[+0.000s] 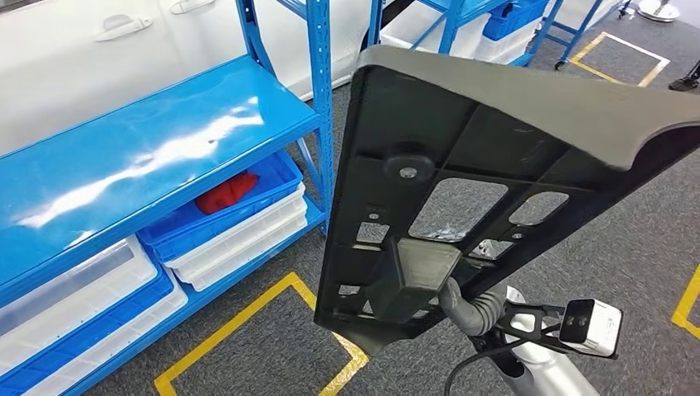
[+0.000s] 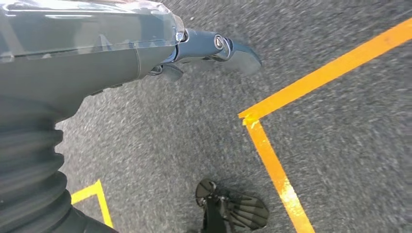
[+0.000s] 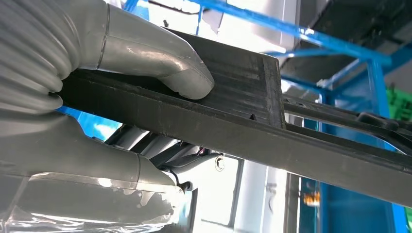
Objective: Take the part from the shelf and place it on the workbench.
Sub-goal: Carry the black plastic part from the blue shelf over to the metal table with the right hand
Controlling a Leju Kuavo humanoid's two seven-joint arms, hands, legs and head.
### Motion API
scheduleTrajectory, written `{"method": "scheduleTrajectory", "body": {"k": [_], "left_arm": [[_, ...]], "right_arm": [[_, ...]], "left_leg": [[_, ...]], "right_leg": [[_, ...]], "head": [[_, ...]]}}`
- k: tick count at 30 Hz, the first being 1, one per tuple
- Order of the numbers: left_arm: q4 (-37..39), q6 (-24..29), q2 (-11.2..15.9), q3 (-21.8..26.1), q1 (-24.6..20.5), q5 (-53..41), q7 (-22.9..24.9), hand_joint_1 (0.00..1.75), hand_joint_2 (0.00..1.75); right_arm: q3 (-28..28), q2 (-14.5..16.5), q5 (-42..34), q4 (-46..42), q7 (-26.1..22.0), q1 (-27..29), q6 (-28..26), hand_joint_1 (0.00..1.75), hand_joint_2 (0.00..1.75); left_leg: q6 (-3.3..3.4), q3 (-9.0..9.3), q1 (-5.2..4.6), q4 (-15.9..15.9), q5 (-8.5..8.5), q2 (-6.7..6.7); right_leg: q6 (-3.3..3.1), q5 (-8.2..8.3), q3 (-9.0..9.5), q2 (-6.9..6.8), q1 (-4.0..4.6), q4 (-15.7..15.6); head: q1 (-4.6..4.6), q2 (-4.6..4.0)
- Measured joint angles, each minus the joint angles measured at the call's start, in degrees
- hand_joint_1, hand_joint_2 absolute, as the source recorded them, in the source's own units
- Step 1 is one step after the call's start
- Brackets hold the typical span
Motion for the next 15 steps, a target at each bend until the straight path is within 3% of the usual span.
{"method": "scheduleTrajectory", "body": {"k": [2,4,6,8,10,12,13,14,15], "left_arm": [[0.0,0.16,0.17,0.31,-0.21,-0.03,0.03,0.0,1.75],[-0.01,0.31,0.56,0.56,-0.26,-0.17,-0.03,0.0,1.75],[-0.03,0.34,1.03,0.64,-0.3,-0.66,-0.12,0.0,1.75],[-0.06,0.25,1.56,0.63,-0.33,-1.39,-0.16,0.0,1.75],[-0.08,0.14,2.33,0.61,-0.18,-1.97,-0.18,0.0,1.75],[-0.09,0.1,3.11,0.62,0.03,-2.31,-0.18,0.0,1.75],[-0.09,0.09,3.41,0.62,0.08,-2.42,-0.19,0.0,1.75],[-0.09,0.09,3.65,0.62,0.08,-2.49,-0.21,0.0,1.75],[-0.11,0.09,3.87,0.62,0.06,-2.54,-0.27,0.0,1.75]], "right_arm": [[-0.11,0.36,-0.5,0.06,-0.04,-0.52,0.13,1.75,1.75],[-0.13,1.06,-0.89,0.08,-0.07,-0.99,0.29,1.75,1.75],[-0.2,1.86,-1.02,0.12,-0.08,-1.17,0.28,1.75,1.75],[-0.43,2.81,-0.99,0.25,-0.14,-1.25,0.12,1.75,1.75],[-0.71,4.1,-0.73,0.5,-0.21,-1.26,0.02,1.75,1.75],[-0.94,5.22,-0.11,0.84,-0.25,-1.05,0.0,1.75,1.75],[-1.05,5.59,0.28,0.97,-0.27,-0.9,-0.02,1.75,1.75],[-1.15,5.94,0.73,1.08,-0.28,-0.76,-0.08,1.75,1.75],[-1.22,6.29,1.14,1.13,-0.28,-0.67,-0.19,1.75,1.75]], "left_leg": [[-0.22,0.16,-0.33,0.05,-0.15,1.07],[-0.68,0.28,-0.58,0.07,-0.27,2.07],[-1.3,0.4,-0.61,0.05,-0.44,2.91],[-1.97,-0.17,-0.38,1.82,-1.91,1.06],[-2.48,-2.88,-0.09,8.15,-5.55,-2.0],[-2.75,-6.46,0.0,15.8,-8.6,-2.98],[-2.82,-7.3,0.05,17.41,-8.68,-3.05],[-2.86,-7.02,0.14,16.6,-7.54,-3.13],[-2.88,-5.59,0.3,13.41,-5.46,-3.44]], "right_leg": [[-0.96,2.39,4.29,-2.53,0.52,-7.87],[-1.81,2.73,5.58,-3.61,1.06,-10.71],[-2.35,3.09,5.42,-2.19,0.98,-10.89],[-2.99,3.55,5.45,-0.94,0.62,-11.37],[-3.45,3.86,5.38,0.35,0.48,-11.57],[-3.62,3.96,5.17,1.83,0.5,-11.4],[-3.62,3.96,5.09,2.59,0.49,-11.27],[-3.59,3.95,5.06,3.39,0.47,-11.11],[-3.51,3.9,5.06,4.17,0.43,-10.91]], "head": [[0.0,0.0],[-0.01,0.0],[-0.01,0.0],[-0.01,0.0],[-0.02,0.0],[-0.02,0.0],[-0.02,0.0],[-0.02,0.0],[-0.02,0.0]]}}
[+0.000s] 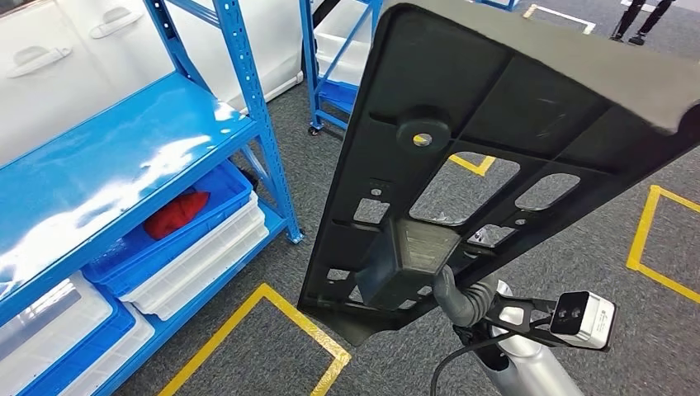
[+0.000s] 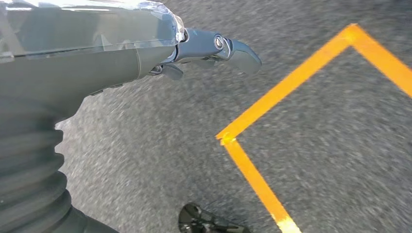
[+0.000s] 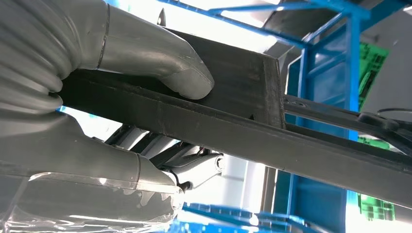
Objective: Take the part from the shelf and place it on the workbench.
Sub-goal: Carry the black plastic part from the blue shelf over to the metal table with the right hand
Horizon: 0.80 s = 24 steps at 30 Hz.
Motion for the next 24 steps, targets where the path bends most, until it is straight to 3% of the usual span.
{"method": "scheduleTrajectory", "body": {"k": [1,3,4,6,7,9,11,13,14,16,17,19,20,22,24], "left_arm": [[-0.02,0.01,0.18,0.0,0.0,-0.03,-0.05,0.0,1.75],[-0.06,0.07,0.45,0.0,0.03,-0.16,-0.21,0.0,1.75],[-0.07,0.14,0.52,0.0,0.02,-0.27,-0.32,0.0,1.75],[-0.1,0.13,0.57,0.0,-0.07,-0.82,-0.61,0.0,1.75],[-0.12,-0.07,0.59,-0.01,-0.12,-1.19,-0.7,0.0,1.75],[-0.13,-0.74,0.64,-0.03,-0.1,-1.88,-0.77,0.0,1.75],[-0.13,-1.22,0.71,-0.04,0.11,-2.19,-0.75,0.0,1.75],[-0.13,-1.38,0.76,-0.04,0.29,-2.26,-0.72,0.0,1.75],[-0.13,-1.42,0.79,-0.04,0.28,-2.27,-0.71,0.0,1.75],[-0.13,-1.45,0.79,-0.04,0.17,-2.3,-0.71,0.0,1.75],[-0.13,-1.46,0.79,-0.04,0.15,-2.32,-0.71,0.0,1.75],[-0.13,-1.48,0.81,-0.05,0.15,-2.33,-0.71,0.0,1.75],[-0.13,-1.48,0.82,-0.06,0.15,-2.33,-0.71,0.0,1.75],[-0.15,-1.49,0.85,-0.07,0.03,-2.34,-0.71,0.0,1.75],[-0.18,-1.62,0.84,-0.09,-0.03,-2.39,-0.67,0.0,1.75]], "right_arm": [[-0.05,0.34,0.31,0.03,-0.01,0.05,-0.14,1.75,1.75],[-0.18,1.03,1.07,0.02,-0.01,0.17,-0.61,1.75,1.75],[-0.22,1.33,1.71,-0.07,-0.01,0.39,-1.02,1.75,1.75],[-0.19,1.94,3.64,-0.54,-0.01,1.13,-2.43,1.75,1.75],[-0.07,2.14,4.52,-1.0,0.0,1.47,-3.44,1.75,1.75],[0.31,2.34,5.53,-2.28,0.1,1.68,-5.89,1.75,1.75],[0.79,2.44,5.79,-3.67,0.27,1.68,-7.9,1.75,1.75],[1.21,2.55,5.92,-4.63,0.37,1.85,-8.75,1.75,1.75],[1.37,2.57,5.98,-4.97,0.38,1.94,-8.9,1.75,1.75],[1.6,2.59,6.04,-5.65,0.39,2.02,-8.97,1.75,1.75],[1.68,2.59,6.04,-6.0,0.39,1.99,-8.99,1.75,1.75],[1.85,2.63,6.04,-6.59,0.39,1.92,-9.01,1.75,1.75],[1.92,2.65,6.04,-6.77,0.39,1.91,-9.02,1.75,1.75],[2.07,2.67,6.04,-7.06,0.39,1.94,-9.03,1.75,1.75],[2.22,2.73,6.03,-7.38,0.4,1.86,-9.1,1.75,1.75]], "left_leg": [[-0.01,1.96,0.23,-4.34,2.18,-0.86],[0.11,4.98,0.58,-10.98,4.55,-3.11],[0.3,5.48,0.6,-12.17,4.68,-3.75],[0.93,5.55,0.5,-12.34,4.77,-3.08],[1.32,5.54,0.52,-12.48,4.96,-2.46],[2.17,5.52,0.59,-12.81,5.27,-1.1],[2.62,5.42,0.33,-12.85,5.26,0.33],[2.69,5.35,0.12,-12.84,5.21,1.89],[2.68,5.35,0.05,-12.83,5.17,2.64],[2.55,5.51,-0.06,-12.83,5.05,3.93],[2.4,5.66,-0.18,-12.82,4.93,4.48],[1.9,5.89,-0.4,-12.8,4.7,5.5],[1.6,5.98,-0.48,-12.83,4.61,6.04],[0.99,6.14,-0.45,-12.91,4.42,7.1],[0.42,5.57,-0.21,-10.97,2.8,5.36]], "right_leg": [[0.14,-0.08,-0.03,0.76,-0.04,0.21],[0.72,-0.15,-0.38,2.16,-0.01,0.7],[1.07,-0.07,-0.64,2.76,-0.03,0.82],[1.84,0.28,-1.08,3.82,-0.11,0.75],[2.12,0.2,-1.27,3.39,-0.11,0.95],[2.47,-1.65,-2.67,0.38,0.08,3.75],[2.68,-5.47,-6.04,-2.61,0.01,10.97],[2.88,-7.65,-9.04,-3.16,-0.26,17.31],[2.9,-7.19,-9.09,-3.29,-0.34,17.57],[2.61,-3.81,-5.51,-4.4,-0.31,11.18],[2.29,-2.45,-3.13,-5.95,-0.04,6.83],[1.62,-1.16,-0.28,-7.98,0.58,1.35],[1.37,-1.28,-0.14,-8.12,0.85,0.75],[0.9,-0.92,-0.28,-6.57,0.8,0.45],[0.23,-0.41,-0.07,-5.17,0.46,-0.2]], "head": [[0.0,0.0],[0.01,0.0],[0.01,0.0],[0.01,0.0],[0.01,0.0],[0.01,0.0],[0.02,0.0],[0.02,0.0],[0.02,0.0],[0.02,0.0],[0.02,0.0],[0.02,0.0],[0.02,0.0],[0.01,0.0],[0.0,0.0]]}}
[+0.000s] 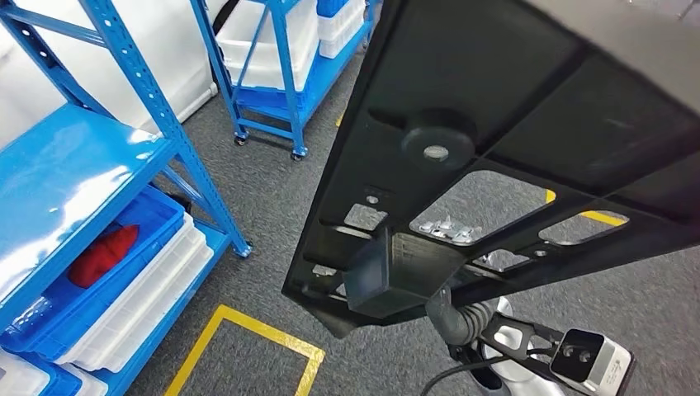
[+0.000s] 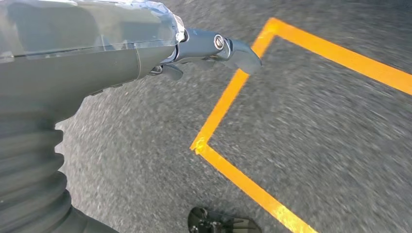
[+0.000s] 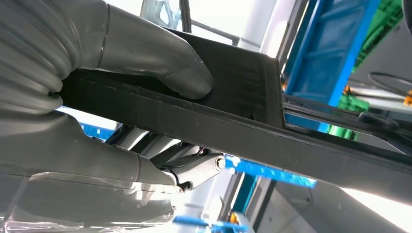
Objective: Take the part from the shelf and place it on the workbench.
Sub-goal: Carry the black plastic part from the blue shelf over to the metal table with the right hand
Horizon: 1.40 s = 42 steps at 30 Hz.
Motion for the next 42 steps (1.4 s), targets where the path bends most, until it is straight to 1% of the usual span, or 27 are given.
{"method": "scheduleTrajectory", "body": {"k": [2,4,5,6,7,9,11,13,14,16,18,19,20,21,22,24,26,27,29,31,33,35,36,37,38,40,42], "left_arm": [[0.0,-0.37,0.0,-0.02,0.19,-0.12,0.21,0.0,1.75],[0.01,-0.71,-0.06,-0.05,0.55,-0.54,0.59,0.0,1.75],[0.01,-0.78,-0.16,-0.1,0.71,-0.92,0.74,0.0,1.75],[0.01,-0.8,-0.29,-0.15,0.84,-1.33,0.85,0.0,1.75],[0.01,-0.83,-0.44,-0.22,0.9,-1.76,0.87,0.0,1.75],[0.01,-1.01,-0.7,-0.43,0.95,-2.48,0.8,0.0,1.75],[0.01,-1.45,-0.96,-0.82,0.88,-2.96,0.75,0.0,1.75],[0.01,-1.96,-1.25,-1.17,0.68,-3.08,0.81,0.0,1.75],[0.01,-2.09,-1.42,-1.27,0.56,-3.07,0.87,0.0,1.75],[0.01,-2.1,-1.88,-1.35,0.52,-3.14,1.14,0.0,1.75],[0.01,-2.12,-2.3,-1.46,0.79,-3.53,1.57,0.0,1.75],[0.01,-2.22,-2.45,-1.53,0.93,-3.81,1.78,0.0,1.75],[0.01,-2.34,-2.58,-1.6,0.97,-4.03,1.98,0.0,1.75],[0.01,-2.46,-2.71,-1.65,0.9,-4.23,2.22,0.0,1.75],[0.01,-2.51,-2.86,-1.69,0.74,-4.33,2.45,0.0,1.75],[0.01,-2.12,-3.28,-1.71,0.41,-4.03,3.04,0.0,1.75],[0.01,-1.0,-3.89,-1.49,0.26,-2.93,3.43,0.0,1.75],[0.01,-0.43,-4.26,-1.27,0.21,-2.29,3.49,0.0,1.75],[0.0,0.02,-4.87,-0.81,-0.02,-1.42,3.35,0.0,1.75],[-0.01,-0.23,-5.42,-0.49,-0.16,-1.23,3.08,0.0,1.75],[-0.02,-0.54,-5.84,-0.19,-0.01,-1.29,2.97,0.0,1.75],[-0.02,-0.75,-6.0,0.01,0.26,-1.29,2.97,0.0,1.75],[-0.02,-0.83,-6.03,0.09,0.34,-1.25,2.97,0.0,1.75],[-0.02,-0.87,-6.05,0.18,0.35,-1.19,2.96,0.0,1.75],[-0.02,-0.89,-6.07,0.28,0.33,-1.12,2.96,0.0,1.75],[-0.01,-0.87,-6.1,0.46,0.37,-1.08,2.96,0.0,1.75],[0.01,-0.88,-6.17,0.58,0.36,-1.22,2.98,0.0,1.75]], "right_arm": [[0.22,0.16,-0.01,-0.29,0.05,0.11,-0.3,1.75,1.75],[0.44,0.27,0.13,-0.75,0.15,0.85,-0.94,1.75,1.75],[0.51,0.27,0.45,-1.2,0.21,1.45,-1.36,1.75,1.75],[0.58,0.27,1.07,-1.71,0.24,2.13,-1.78,1.75,1.75],[0.68,0.27,2.0,-2.24,0.22,2.81,-2.19,1.75,1.75],[0.99,0.32,4.35,-3.1,0.09,4.02,-3.04,1.75,1.75],[1.38,0.38,6.38,-3.78,-0.01,5.1,-3.79,1.75,1.75],[1.67,0.38,7.7,-4.64,0.01,6.23,-4.2,1.75,1.75],[1.74,0.38,8.17,-5.19,0.07,6.73,-4.26,1.75,1.75],[1.85,0.38,8.81,-6.19,0.29,7.28,-4.33,1.75,1.75],[1.9,0.37,9.0,-6.66,0.78,7.5,-4.59,1.75,1.75],[1.89,0.37,8.96,-6.68,1.15,7.57,-4.8,1.75,1.75],[1.85,0.37,8.83,-6.64,1.56,7.61,-4.99,1.75,1.75],[1.78,0.37,8.65,-6.6,1.98,7.58,-5.1,1.75,1.75],[1.68,0.38,8.43,-6.57,2.37,7.52,-5.02,1.75,1.75],[1.37,0.39,7.98,-6.48,3.02,7.31,-4.15,1.75,1.75],[0.84,0.49,7.5,-5.71,2.88,7.06,-1.63,1.75,1.75],[0.48,0.62,7.32,-4.84,2.36,6.92,0.02,1.75,1.75],[-0.34,0.92,7.23,-2.55,0.91,6.75,2.74,1.75,1.75],[-1.15,1.25,7.47,-0.54,-0.01,6.51,4.0,1.75,1.75],[-1.67,1.6,7.69,0.98,-0.25,6.34,4.5,1.75,1.75],[-1.98,1.78,7.79,2.12,-0.29,6.58,4.8,1.75,1.75],[-2.16,1.8,7.8,2.56,-0.31,6.69,5.08,1.75,1.75],[-2.33,1.81,7.73,2.91,-0.33,6.74,5.43,1.75,1.75],[-2.49,1.82,7.56,3.24,-0.35,6.7,5.83,1.75,1.75],[-2.76,1.81,7.15,3.82,-0.38,6.6,6.53,1.75,1.75],[-3.2,1.82,7.57,4.07,-0.4,7.43,7.02,1.75,1.75]], "left_leg": [[-0.43,-2.77,0.25,6.59,-3.77,-3.44],[-0.67,-6.22,0.31,13.78,-6.54,-4.82],[-0.72,-6.91,0.34,14.96,-6.38,-4.97],[-0.73,-6.52,0.4,13.76,-5.06,-5.05],[-0.72,-5.16,0.49,10.6,-2.97,-5.31],[-0.64,-1.6,0.83,2.51,0.63,-7.65],[-0.37,0.05,0.95,-1.23,1.52,-9.63],[0.23,0.21,0.81,-1.46,1.55,-8.94],[0.65,0.3,0.8,-1.62,1.72,-8.26],[1.48,0.37,0.8,-1.97,1.99,-6.76],[1.94,0.33,0.5,-2.03,1.95,-5.12],[2.02,0.3,0.37,-2.02,1.91,-4.28],[2.06,0.28,0.28,-2.01,1.87,-3.47],[2.05,0.29,0.24,-2.01,1.82,-2.72],[2.01,0.35,0.21,-2.01,1.76,-2.06],[1.74,0.61,0.05,-1.99,1.55,-0.97],[1.2,0.84,-0.16,-1.96,1.28,-0.07],[0.88,0.95,-0.24,-1.99,1.17,0.45],[0.26,1.19,-0.16,-1.94,0.9,1.07],[-0.21,0.42,0.04,0.42,-0.87,-1.11],[-0.46,-2.62,0.24,7.27,-4.59,-4.09],[-0.62,-6.04,0.3,14.13,-7.0,-4.88],[-0.67,-6.65,0.32,14.95,-6.59,-4.93],[-0.68,-6.17,0.38,13.43,-5.02,-5.01],[-0.69,-4.72,0.51,9.89,-2.67,-5.48],[-0.65,-1.44,0.92,2.2,0.8,-8.17],[-0.36,-0.16,1.03,-0.88,1.39,-10.08]], "right_leg": [[-0.43,0.31,0.12,1.4,-0.17,-0.31],[-0.52,0.36,0.01,2.95,-0.16,-0.2],[-0.5,0.35,-0.02,3.77,-0.17,-0.11],[-0.44,0.32,-0.03,4.6,-0.19,0.02],[-0.34,0.26,0.0,5.41,-0.24,0.18],[0.08,0.06,-0.14,6.91,-0.29,0.67],[0.77,0.09,-0.57,8.22,-0.36,1.02],[1.55,0.37,-0.95,9.49,-0.49,0.96],[1.84,0.25,-1.13,9.14,-0.52,1.16],[2.35,-1.76,-2.71,6.05,-0.39,4.3],[2.75,-5.62,-6.35,2.76,-0.44,11.82],[2.91,-7.03,-8.17,2.29,-0.57,15.52],[3.01,-7.53,-9.27,2.09,-0.67,17.74],[3.04,-6.9,-9.17,1.93,-0.73,17.66],[2.97,-5.39,-7.83,1.63,-0.75,15.25],[2.46,-2.12,-3.08,-0.56,-0.43,6.82],[1.77,-0.9,-0.27,-2.3,0.11,1.57],[1.49,-1.02,-0.12,-2.31,0.36,1.0],[0.95,-0.72,-0.18,-0.88,0.27,0.67],[0.22,-0.33,0.05,0.31,-0.11,0.15],[-0.28,-0.14,0.14,1.56,-0.26,-0.04],[-0.38,-0.12,0.1,3.1,-0.19,0.02],[-0.37,-0.13,0.11,3.92,-0.2,0.08],[-0.3,-0.17,0.17,4.76,-0.23,0.19],[-0.17,-0.25,0.24,5.58,-0.29,0.34],[0.33,-0.5,0.1,7.09,-0.33,0.89],[1.07,-0.49,-0.42,8.29,-0.36,1.22]], "head": [[0.0,0.0],[0.0,0.0],[0.0,0.0],[0.0,0.0],[0.0,0.0],[0.0,0.0],[0.0,0.0],[0.0,0.0],[0.0,0.0],[0.01,0.0],[0.01,0.0],[0.01,0.0],[0.01,0.0],[0.02,0.0],[0.02,0.0],[0.02,0.0],[0.01,0.0],[0.01,0.0],[0.01,0.0],[0.0,0.0],[0.0,0.0],[0.0,0.0],[0.0,0.0],[0.0,0.0],[0.0,0.0],[0.0,0.0],[0.0,0.0]]}}
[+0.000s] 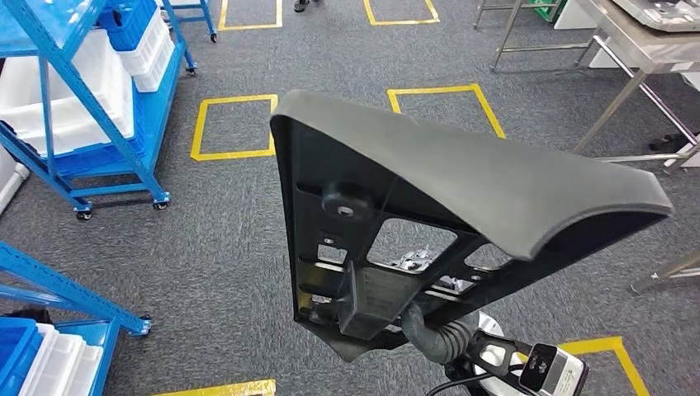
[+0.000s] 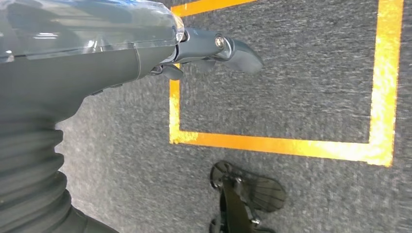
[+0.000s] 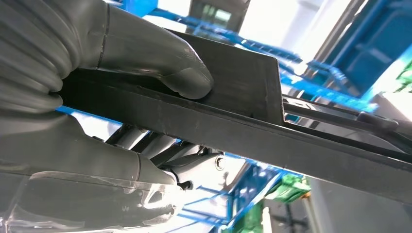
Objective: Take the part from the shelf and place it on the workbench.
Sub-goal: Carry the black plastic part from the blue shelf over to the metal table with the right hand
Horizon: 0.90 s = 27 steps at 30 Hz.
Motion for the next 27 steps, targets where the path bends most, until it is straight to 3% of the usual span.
{"method": "scheduleTrajectory", "body": {"k": [2,4,6,7,8,9,10,11,13,15,17,19,20,22,24,25,27], "left_arm": [[0.0,-0.03,-0.13,0.15,-0.09,-0.28,0.01,0.0,1.75],[-0.01,-0.07,-0.27,0.27,-0.1,-0.51,-0.03,0.0,1.75],[-0.01,-0.1,-0.32,0.42,0.01,-0.74,-0.11,0.0,1.75],[0.0,-0.1,-0.32,0.53,0.09,-0.85,-0.16,0.0,1.75],[-0.01,-0.1,-0.31,0.63,0.15,-0.94,-0.19,0.0,1.75],[-0.01,-0.1,-0.29,0.72,0.17,-0.99,-0.22,0.0,1.75],[-0.01,-0.12,-0.28,0.77,0.14,-1.02,-0.27,0.0,1.75],[-0.01,-0.15,-0.28,0.79,0.07,-1.07,-0.33,0.0,1.75],[-0.02,-0.27,-0.28,0.8,-0.08,-1.26,-0.51,0.0,1.75],[-0.02,-0.42,-0.26,0.81,-0.18,-1.49,-0.72,0.0,1.75],[-0.02,-0.51,-0.23,0.81,-0.31,-1.62,-0.84,0.0,1.75],[-0.03,-0.53,-0.17,0.81,-0.46,-1.76,-0.83,0.0,1.75],[-0.03,-0.53,-0.14,0.81,-0.46,-1.85,-0.76,0.0,1.75],[-0.03,-0.54,-0.11,0.83,-0.28,-1.97,-0.59,0.0,1.75],[-0.02,-0.54,-0.08,0.84,-0.05,-2.0,-0.46,0.0,1.75],[-0.02,-0.54,-0.07,0.85,0.01,-2.02,-0.44,0.0,1.75],[-0.02,-0.54,-0.06,0.86,-0.03,-2.12,-0.4,0.0,1.75]], "right_arm": [[-0.67,0.02,1.51,-0.31,-0.02,2.37,0.33,1.75,1.75],[-1.26,0.02,2.81,-1.01,-0.03,4.9,0.55,1.75,1.75],[-1.71,0.07,3.28,-1.56,-0.03,6.35,0.76,1.75,1.75],[-1.96,0.1,3.4,-1.7,-0.03,6.85,0.87,1.75,1.75],[-2.23,0.14,3.47,-1.74,-0.03,7.35,0.97,1.75,1.75],[-2.45,0.17,3.53,-1.75,-0.03,7.8,1.09,1.75,1.75],[-2.62,0.19,3.62,-1.75,-0.03,8.16,1.16,1.75,1.75],[-2.74,0.2,3.75,-1.77,-0.03,8.41,1.18,1.75,1.75],[-2.97,0.27,4.08,-1.96,-0.03,8.73,0.98,1.75,1.75],[-3.23,0.45,4.29,-2.27,-0.03,9.01,0.61,1.75,1.75],[-3.46,0.58,4.37,-2.53,-0.03,9.37,0.33,1.75,1.75],[-3.62,0.73,4.5,-2.87,-0.03,9.84,0.22,1.75,1.75],[-3.64,0.91,4.56,-3.01,-0.03,9.96,0.2,1.75,1.75],[-3.64,1.28,4.6,-3.15,-0.03,10.13,0.21,1.75,1.75],[-3.64,1.44,4.53,-3.12,-0.03,10.41,0.16,1.75,1.75],[-3.64,1.43,4.32,-3.11,-0.03,10.55,-0.12,1.75,1.75],[-3.62,1.37,3.68,-3.11,-0.03,10.72,-1.12,1.75,1.75]], "left_leg": [[0.64,0.1,-0.1,-0.3,0.11,0.81],[1.44,0.32,-0.02,-0.81,0.4,2.15],[2.07,0.43,-0.21,-1.11,0.45,3.83],[2.27,0.42,-0.38,-1.11,0.37,4.75],[2.35,0.42,-0.54,-1.1,0.28,5.65],[2.37,0.44,-0.64,-1.1,0.19,6.51],[2.32,0.51,-0.71,-1.09,0.09,7.31],[2.23,0.64,-0.74,-1.09,-0.03,8.02],[1.82,1.08,-0.91,-1.08,-0.38,9.15],[1.21,1.52,-1.09,-1.07,-0.75,10.05],[0.62,1.92,-1.13,-1.22,-0.97,11.05],[0.04,1.95,-0.92,-0.29,-1.97,10.02],[-0.16,1.25,-0.8,1.67,-3.28,8.66],[-0.41,-2.04,-0.65,8.89,-7.03,5.96],[-0.54,-5.4,-0.64,15.08,-8.86,5.2],[-0.53,-5.87,-0.64,15.34,-8.1,5.13],[-0.4,-3.8,-0.58,9.58,-3.84,4.65]], "right_leg": [[0.78,0.2,-0.33,1.0,-0.14,-0.1],[1.32,-0.82,-1.1,-0.7,-0.09,1.3],[1.67,-4.11,-4.08,-4.31,-0.07,7.23],[1.84,-6.0,-6.19,-5.47,-0.16,11.4],[1.97,-7.2,-7.97,-5.99,-0.28,14.85],[2.04,-7.35,-8.85,-6.21,-0.39,16.5],[2.06,-6.43,-8.51,-6.39,-0.46,15.86],[1.99,-4.67,-6.91,-6.76,-0.5,12.87],[1.52,-1.46,-2.19,-9.16,-0.22,4.46],[0.86,-0.6,0.16,-10.77,0.29,0.15],[0.32,-0.74,0.08,-9.83,0.62,-0.09],[-0.39,-0.47,0.42,-8.57,0.37,-0.62],[-0.76,-0.3,0.63,-7.96,0.18,-0.89],[-1.26,-0.16,0.86,-6.51,0.02,-1.12],[-1.35,-0.19,0.89,-4.81,0.12,-1.06],[-1.32,-0.21,0.94,-3.96,0.14,-1.01],[-1.14,-0.33,1.1,-2.34,0.09,-0.8]], "head": [[0.0,0.0],[0.0,0.0],[0.01,0.0],[0.02,0.0],[0.02,0.0],[0.02,0.0],[0.02,0.0],[0.02,0.0],[0.02,0.0],[0.02,0.0],[0.02,0.0],[0.02,0.0],[0.01,0.0],[0.0,0.0],[0.0,0.0],[0.0,0.0],[0.0,0.0]]}}
